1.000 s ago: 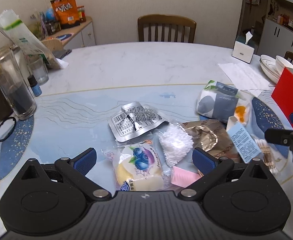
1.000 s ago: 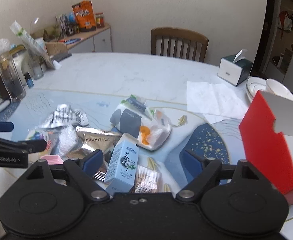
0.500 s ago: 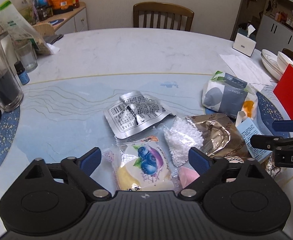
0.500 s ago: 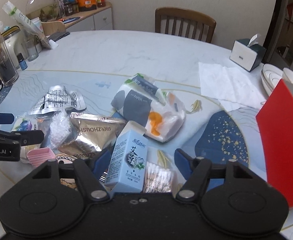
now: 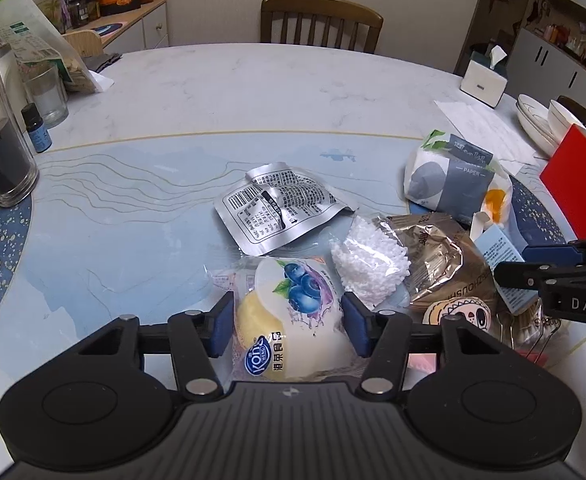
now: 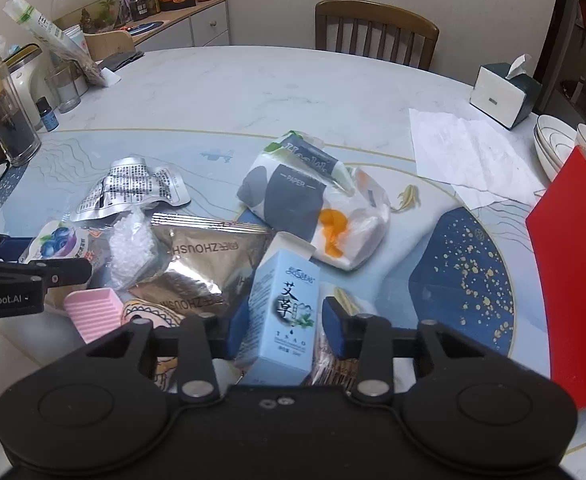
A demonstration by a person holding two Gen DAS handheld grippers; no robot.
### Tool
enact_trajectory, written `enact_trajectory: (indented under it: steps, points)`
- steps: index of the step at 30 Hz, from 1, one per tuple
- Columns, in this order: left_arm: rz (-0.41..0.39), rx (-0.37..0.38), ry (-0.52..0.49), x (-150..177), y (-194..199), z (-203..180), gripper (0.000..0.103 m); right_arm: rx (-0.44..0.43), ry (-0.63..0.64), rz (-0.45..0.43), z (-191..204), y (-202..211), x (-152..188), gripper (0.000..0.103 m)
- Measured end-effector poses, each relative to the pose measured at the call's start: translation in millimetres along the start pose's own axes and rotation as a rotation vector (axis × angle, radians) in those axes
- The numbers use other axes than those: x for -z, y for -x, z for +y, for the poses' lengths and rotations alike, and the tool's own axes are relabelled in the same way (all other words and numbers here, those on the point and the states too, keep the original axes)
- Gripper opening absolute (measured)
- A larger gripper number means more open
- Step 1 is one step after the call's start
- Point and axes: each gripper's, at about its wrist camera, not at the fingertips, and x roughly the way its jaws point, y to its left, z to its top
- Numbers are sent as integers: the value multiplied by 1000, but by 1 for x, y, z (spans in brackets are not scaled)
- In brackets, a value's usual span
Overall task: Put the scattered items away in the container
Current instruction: 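Close the right gripper on the light-blue drink carton while the left grips the blueberry snack bag, then lift both held items and carry them over the red-sided white box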
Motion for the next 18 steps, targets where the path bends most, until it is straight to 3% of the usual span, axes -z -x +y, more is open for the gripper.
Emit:
enact_trajectory:
  steps: [18]
  points:
    - [-62, 57, -4, 8, 37, 8, 50, 16, -21, -78, 5, 41, 1, 32]
